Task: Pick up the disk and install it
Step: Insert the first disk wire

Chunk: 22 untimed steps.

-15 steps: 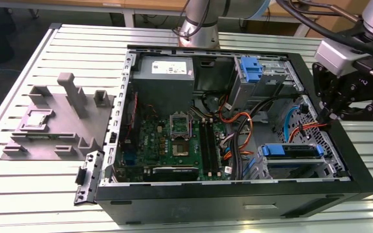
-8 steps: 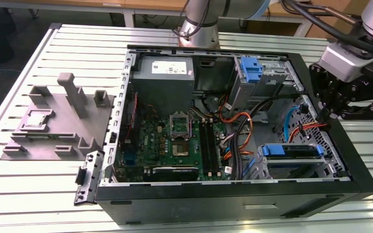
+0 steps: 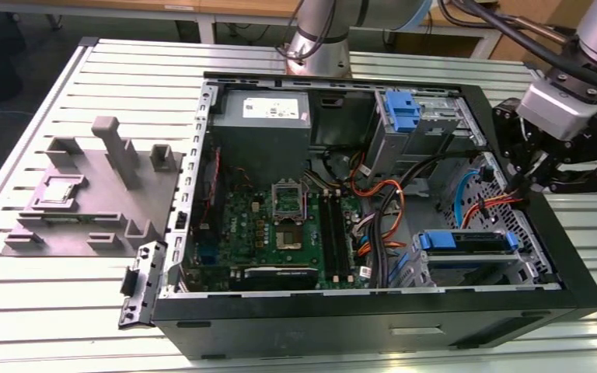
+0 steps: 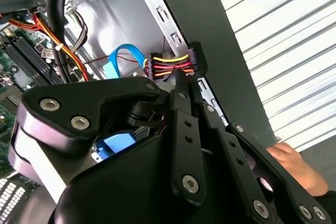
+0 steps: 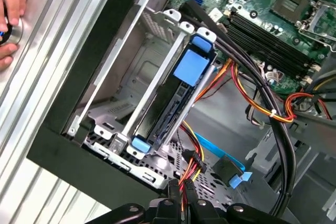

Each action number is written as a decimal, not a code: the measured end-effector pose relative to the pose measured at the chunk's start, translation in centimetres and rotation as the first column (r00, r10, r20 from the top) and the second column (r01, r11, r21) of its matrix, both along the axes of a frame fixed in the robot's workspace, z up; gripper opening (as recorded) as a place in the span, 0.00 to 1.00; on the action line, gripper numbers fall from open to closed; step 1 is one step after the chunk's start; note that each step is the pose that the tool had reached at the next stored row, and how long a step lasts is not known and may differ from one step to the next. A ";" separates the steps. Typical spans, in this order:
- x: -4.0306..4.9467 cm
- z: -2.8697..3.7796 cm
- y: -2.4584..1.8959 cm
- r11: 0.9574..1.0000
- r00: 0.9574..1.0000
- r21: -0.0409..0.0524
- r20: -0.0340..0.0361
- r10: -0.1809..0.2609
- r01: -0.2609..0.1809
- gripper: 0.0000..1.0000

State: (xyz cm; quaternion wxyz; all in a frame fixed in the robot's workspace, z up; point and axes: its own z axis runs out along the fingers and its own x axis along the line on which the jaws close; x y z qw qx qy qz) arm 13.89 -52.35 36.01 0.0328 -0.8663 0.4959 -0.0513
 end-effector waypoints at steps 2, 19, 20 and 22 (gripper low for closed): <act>0.18 -0.03 0.01 1.000 1.000 0.000 0.002 0.008 -0.008 0.17; 1.20 -0.09 0.00 0.989 0.989 0.000 0.003 0.146 -0.146 0.32; 1.20 -0.11 0.01 0.986 0.986 0.000 0.003 0.164 -0.164 0.32; 1.21 -0.14 0.01 0.980 0.980 0.000 0.003 0.201 -0.201 0.32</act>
